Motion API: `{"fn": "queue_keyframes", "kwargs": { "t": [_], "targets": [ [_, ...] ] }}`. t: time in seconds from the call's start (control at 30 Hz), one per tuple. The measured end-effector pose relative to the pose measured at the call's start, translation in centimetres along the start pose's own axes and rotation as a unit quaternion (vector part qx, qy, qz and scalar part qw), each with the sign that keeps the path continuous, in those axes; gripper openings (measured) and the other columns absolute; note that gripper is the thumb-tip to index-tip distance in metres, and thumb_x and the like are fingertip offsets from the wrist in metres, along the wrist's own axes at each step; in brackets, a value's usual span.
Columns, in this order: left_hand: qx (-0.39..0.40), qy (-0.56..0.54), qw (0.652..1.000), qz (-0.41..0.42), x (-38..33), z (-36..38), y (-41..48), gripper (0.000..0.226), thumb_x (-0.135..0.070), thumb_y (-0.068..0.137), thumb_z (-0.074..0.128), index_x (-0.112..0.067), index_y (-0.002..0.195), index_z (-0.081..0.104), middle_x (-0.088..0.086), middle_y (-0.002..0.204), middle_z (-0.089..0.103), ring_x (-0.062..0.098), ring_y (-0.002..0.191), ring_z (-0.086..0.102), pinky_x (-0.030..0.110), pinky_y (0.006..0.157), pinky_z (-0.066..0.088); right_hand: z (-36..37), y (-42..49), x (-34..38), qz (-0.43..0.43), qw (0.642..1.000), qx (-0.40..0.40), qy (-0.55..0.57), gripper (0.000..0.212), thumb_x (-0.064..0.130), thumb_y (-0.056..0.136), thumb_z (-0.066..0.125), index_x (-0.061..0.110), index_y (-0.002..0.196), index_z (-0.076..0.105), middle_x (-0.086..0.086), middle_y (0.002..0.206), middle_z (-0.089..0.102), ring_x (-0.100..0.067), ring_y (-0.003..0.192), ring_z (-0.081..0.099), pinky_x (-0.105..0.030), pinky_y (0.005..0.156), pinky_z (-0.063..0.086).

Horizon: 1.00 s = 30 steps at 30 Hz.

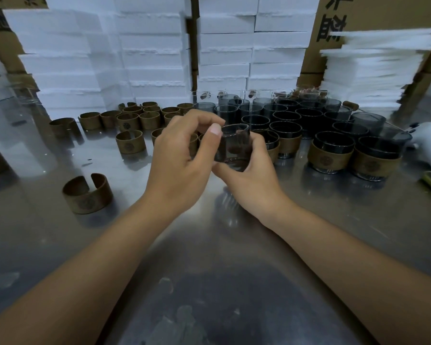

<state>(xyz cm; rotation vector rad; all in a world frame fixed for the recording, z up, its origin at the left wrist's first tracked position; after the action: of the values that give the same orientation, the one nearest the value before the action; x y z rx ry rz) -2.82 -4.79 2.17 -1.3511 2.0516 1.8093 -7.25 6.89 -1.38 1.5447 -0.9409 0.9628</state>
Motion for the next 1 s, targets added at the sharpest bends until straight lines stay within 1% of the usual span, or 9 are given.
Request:
{"fn": "queue_keyframes", "kwargs": {
  "t": [0.1,0.2,0.37,0.43,0.53,0.63,0.77,0.9,1.0],
  "targets": [
    [-0.011,0.023,1.000,-0.016,0.4,-0.1,0.2,0.014,-0.023,0.093,0.046,-0.025,0.099,0.058,-0.011,0.091,0.060,0.020,0.098,0.060,0.048,0.086,0.049,0.0,-0.1,0.1,0.003,1.000,-0.005,0.001,0.056,0.017,0.076,0.075,0.023,0.121,0.042,0.009,0.103,0.061,-0.006,0.097,0.060,-0.035,0.085,0.054],
    [-0.008,0.026,0.999,-0.039,0.9,0.0,0.2,0.016,-0.025,0.092,0.045,-0.024,0.101,0.059,-0.012,0.093,0.061,0.017,0.099,0.059,0.043,0.088,0.049,0.0,0.0,0.1,-0.001,1.000,-0.012,0.002,0.055,0.016,0.077,0.075,0.021,0.121,0.043,0.007,0.103,0.061,-0.005,0.095,0.060,-0.026,0.083,0.050],
    [0.055,0.027,0.995,-0.079,1.7,0.4,0.0,0.028,-0.032,0.094,0.043,-0.020,0.116,0.055,-0.014,0.106,0.058,-0.003,0.101,0.054,0.006,0.084,0.039,0.0,-0.2,0.3,-0.016,1.000,-0.002,-0.013,0.056,0.016,0.076,0.075,0.022,0.121,0.043,0.008,0.104,0.061,-0.003,0.094,0.060,-0.020,0.081,0.050],
    [0.080,0.012,0.993,-0.088,1.7,0.5,-0.1,0.037,-0.038,0.093,0.039,-0.021,0.123,0.052,-0.017,0.110,0.056,-0.010,0.102,0.051,0.001,0.084,0.036,0.1,-0.2,0.3,-0.025,1.000,0.002,-0.017,0.056,0.016,0.076,0.076,0.021,0.122,0.043,0.008,0.104,0.061,-0.004,0.095,0.060,-0.021,0.082,0.050],
    [0.108,-0.006,0.990,-0.087,1.7,0.6,-0.1,0.039,-0.044,0.091,0.037,-0.028,0.126,0.047,-0.024,0.111,0.053,-0.018,0.105,0.047,0.001,0.086,0.035,0.1,-0.3,0.2,-0.036,0.999,0.005,-0.019,0.055,0.016,0.076,0.076,0.023,0.121,0.044,0.010,0.105,0.062,0.002,0.093,0.060,-0.015,0.080,0.049],
    [0.124,-0.011,0.988,-0.094,1.6,0.5,-0.1,0.052,-0.048,0.089,0.036,-0.026,0.136,0.044,-0.021,0.123,0.052,-0.009,0.118,0.045,0.009,0.098,0.035,0.1,-0.3,0.2,-0.042,0.999,0.024,-0.021,0.056,0.016,0.077,0.076,0.024,0.122,0.044,0.013,0.105,0.062,0.008,0.092,0.060,-0.008,0.077,0.047],
    [0.133,-0.017,0.987,-0.094,1.3,0.5,-0.1,0.055,-0.047,0.090,0.036,-0.025,0.139,0.042,-0.012,0.133,0.051,0.003,0.129,0.041,0.028,0.110,0.034,0.1,-0.3,0.1,-0.047,0.998,0.034,-0.025,0.060,0.013,0.077,0.076,0.021,0.126,0.043,0.012,0.109,0.061,0.006,0.098,0.059,-0.016,0.085,0.049],
    [0.138,-0.025,0.987,-0.072,0.7,0.4,-0.2,0.049,-0.042,0.092,0.036,-0.024,0.137,0.044,-0.011,0.130,0.053,0.002,0.127,0.042,0.027,0.108,0.036,0.2,-0.4,0.2,-0.050,0.998,0.040,-0.030,0.063,0.010,0.076,0.076,0.018,0.128,0.042,0.010,0.112,0.060,0.002,0.103,0.059,-0.024,0.092,0.049],
    [0.135,-0.037,0.989,-0.050,0.3,0.4,-0.2,0.042,-0.039,0.094,0.038,-0.025,0.132,0.048,-0.007,0.128,0.055,0.004,0.126,0.045,0.027,0.107,0.038,0.2,-0.4,0.2,-0.045,0.998,0.043,-0.029,0.063,0.011,0.076,0.076,0.018,0.128,0.041,0.009,0.111,0.061,0.001,0.102,0.060,-0.024,0.091,0.050]
  ]
}}
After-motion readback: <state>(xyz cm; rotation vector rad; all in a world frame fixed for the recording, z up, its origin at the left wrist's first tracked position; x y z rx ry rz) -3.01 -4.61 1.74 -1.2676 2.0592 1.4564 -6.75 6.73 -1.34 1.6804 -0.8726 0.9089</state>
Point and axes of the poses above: each hand's wrist, its own y-axis towards the middle knuckle, its own z-axis out of the palm, x = y × z, the point moved 1 cm from there along y, towards the middle knuckle
